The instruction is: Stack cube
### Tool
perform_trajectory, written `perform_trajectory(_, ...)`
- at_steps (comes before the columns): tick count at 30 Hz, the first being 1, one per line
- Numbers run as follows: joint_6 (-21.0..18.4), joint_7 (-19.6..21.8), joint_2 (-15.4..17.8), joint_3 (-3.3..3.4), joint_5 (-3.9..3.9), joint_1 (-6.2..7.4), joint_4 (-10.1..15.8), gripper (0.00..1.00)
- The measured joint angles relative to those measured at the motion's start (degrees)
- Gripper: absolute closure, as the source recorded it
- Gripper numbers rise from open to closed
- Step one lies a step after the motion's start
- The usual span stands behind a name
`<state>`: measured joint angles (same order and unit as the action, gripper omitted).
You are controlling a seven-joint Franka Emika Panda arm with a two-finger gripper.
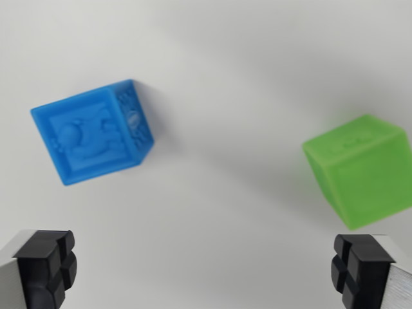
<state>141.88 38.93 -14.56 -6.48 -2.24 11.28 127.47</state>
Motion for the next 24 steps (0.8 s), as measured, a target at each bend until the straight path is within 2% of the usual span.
perform_trajectory(8,2.17,-0.7,-2.35,-0.9,-1.02,1.92,0.0,0.0)
perform_trajectory(19,4.86,-1.39,-6.21,-1.86,-2.91,4.94,-0.92,0.0)
perform_trajectory(24,6.25,-1.47,-8.04,-1.96,-3.47,5.94,-1.38,0.0)
